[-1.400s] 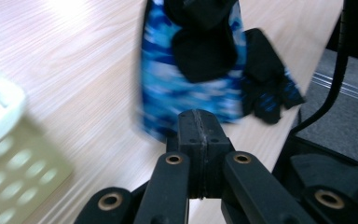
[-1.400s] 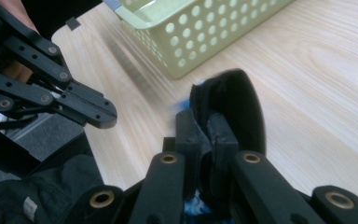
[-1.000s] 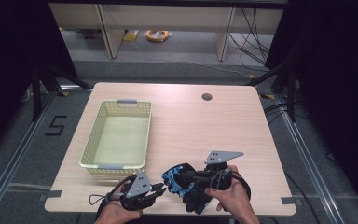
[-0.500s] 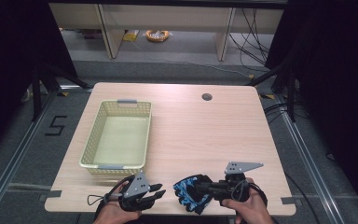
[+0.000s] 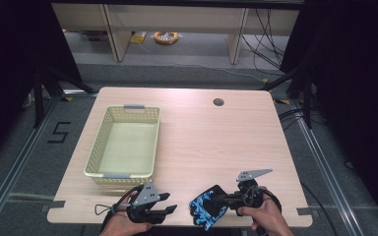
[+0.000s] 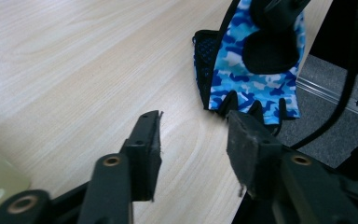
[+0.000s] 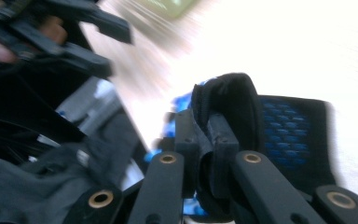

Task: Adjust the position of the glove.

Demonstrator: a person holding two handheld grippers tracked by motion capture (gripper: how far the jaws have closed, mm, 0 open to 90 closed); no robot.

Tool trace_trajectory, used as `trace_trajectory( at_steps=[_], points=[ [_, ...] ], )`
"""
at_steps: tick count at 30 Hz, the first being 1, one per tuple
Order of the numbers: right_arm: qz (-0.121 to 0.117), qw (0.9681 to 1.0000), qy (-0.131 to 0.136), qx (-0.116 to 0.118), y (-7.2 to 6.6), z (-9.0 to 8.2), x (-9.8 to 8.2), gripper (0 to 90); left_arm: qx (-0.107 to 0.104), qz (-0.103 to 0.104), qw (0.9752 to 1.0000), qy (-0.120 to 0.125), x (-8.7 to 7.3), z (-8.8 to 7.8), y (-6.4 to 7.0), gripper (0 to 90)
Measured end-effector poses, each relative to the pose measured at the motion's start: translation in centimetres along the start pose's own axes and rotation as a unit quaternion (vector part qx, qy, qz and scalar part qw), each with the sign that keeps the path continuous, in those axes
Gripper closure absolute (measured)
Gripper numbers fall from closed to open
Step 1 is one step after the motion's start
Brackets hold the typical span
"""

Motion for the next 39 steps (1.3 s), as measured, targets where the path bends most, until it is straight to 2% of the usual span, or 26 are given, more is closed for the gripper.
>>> trace_trajectory(
  at_steps=[1,2,3,4,5,6,9,10,12,13,15,16,17,19,20,23,24,25,26,28,29,30,35,37,38,39],
  points=[
    [0.000,1.0000,0.000,0.000,0.0,0.0,0.0,84.7,0.000,0.000,1.0000,0.000,0.0,0.0,0.0,49.7],
    [-0.004,0.9998,-0.011,-0.015,0.9,0.3,-0.1,83.2,0.004,0.012,0.9999,-0.011,-0.2,0.0,-0.3,48.4],
    [0.004,0.9998,-0.017,-0.012,1.0,0.4,-0.1,82.4,0.003,0.003,0.9998,-0.018,-0.4,0.1,-0.3,47.2],
    [-0.001,0.9997,-0.016,-0.017,1.4,0.6,-0.1,81.2,-0.002,-0.011,0.9999,-0.008,-0.2,0.3,-0.1,45.8],
    [-0.001,0.9995,-0.020,-0.026,1.7,0.7,-0.1,79.7,-0.004,-0.010,0.9999,-0.009,-0.3,0.4,-0.1,44.7],
    [-0.007,0.9996,-0.022,-0.019,1.8,0.8,0.0,78.5,-0.003,-0.016,0.9998,-0.015,-0.4,0.4,-0.1,44.4],
    [-0.006,0.9991,-0.026,-0.034,2.1,0.8,0.1,76.4,0.000,-0.007,0.9997,-0.024,-0.7,0.6,-0.3,43.8],
    [-0.015,0.9979,-0.035,-0.052,2.5,0.9,0.1,75.2,-0.005,0.000,0.9996,-0.026,-0.8,0.6,-0.2,43.8],
    [-0.018,0.9974,-0.038,-0.059,2.6,0.9,0.2,76.1,-0.005,-0.010,0.9997,-0.023,-0.8,0.9,0.0,43.9],
    [-0.025,0.9972,-0.033,-0.062,2.7,0.9,0.4,77.4,-0.008,-0.001,0.9997,-0.023,-0.8,0.9,0.0,44.0],
    [-0.023,0.9968,-0.035,-0.068,2.7,0.9,0.6,81.2,-0.009,-0.003,0.9997,-0.021,-0.8,1.0,0.1,44.3],
    [-0.016,0.9972,-0.035,-0.065,2.5,1.0,0.7,82.5,-0.010,-0.001,0.9997,-0.023,-0.8,1.0,0.2,44.4],
    [-0.012,0.9976,-0.034,-0.060,2.4,1.0,0.8,83.1,-0.011,-0.013,0.9996,-0.024,-0.9,1.0,0.3,44.4],
    [-0.013,0.9981,-0.029,-0.053,2.3,1.0,0.9,83.3,-0.009,-0.009,0.9996,-0.026,-0.9,1.0,0.2,44.5],
    [-0.023,0.9974,-0.027,-0.063,2.5,0.9,1.1,84.3,-0.008,0.005,0.9996,-0.028,-0.9,0.9,0.0,44.7],
    [-0.022,0.9984,-0.020,-0.048,1.9,0.8,1.4,85.2,-0.012,-0.013,0.9996,-0.021,-0.9,0.9,0.3,45.0],
    [-0.011,0.9992,-0.018,-0.034,1.4,0.8,1.4,85.4,-0.013,-0.013,0.9996,-0.021,-0.9,0.9,0.2,45.0],
    [-0.023,0.9992,-0.012,-0.032,1.4,0.7,1.6,85.4,-0.007,-0.004,0.9995,-0.031,-1.1,0.8,-0.1,45.0],
    [-0.020,0.9991,-0.009,-0.037,1.3,0.5,1.7,85.5,-0.011,-0.012,0.9996,-0.025,-1.0,0.9,0.1,45.0],
    [-0.016,0.9997,-0.010,-0.014,0.7,0.4,1.8,85.6,-0.010,-0.004,0.9997,-0.023,-0.9,0.9,-0.1,45.0],
    [-0.016,0.9998,-0.007,-0.014,0.7,0.3,2.0,85.6,-0.011,-0.009,0.9997,-0.021,-0.9,0.9,0.0,45.0],
    [-0.022,0.9994,-0.002,-0.028,1.0,0.2,2.1,85.6,-0.012,-0.006,0.9997,-0.022,-1.0,1.0,-0.1,45.0],
    [-0.015,0.9985,-0.015,-0.051,2.9,0.1,1.9,84.6,-0.012,-0.007,0.9995,-0.030,-1.2,1.1,-0.1,45.0],
    [-0.004,0.9988,-0.021,-0.043,3.3,0.4,1.7,84.3,-0.012,-0.008,0.9995,-0.029,-1.2,1.1,-0.1,45.0],
    [-0.009,0.9975,-0.022,-0.067,4.3,0.7,1.5,82.5,-0.014,-0.017,0.9993,-0.030,-1.2,1.2,0.1,45.0],
    [-0.010,0.9978,-0.027,-0.060,4.4,0.9,1.3,81.5,-0.014,-0.017,0.9993,-0.030,-1.2,1.2,0.1,45.0]
  ],
)
Point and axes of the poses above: each handheld gripper's, and its own axes: z roughly forward along the jaws, x roughly out of its top, y roughly to its right, the point moved 8 cm from there along z, roughly forward along the jaws, and after that the axes turned 6 degrees about -y, right-handed, at the moved point
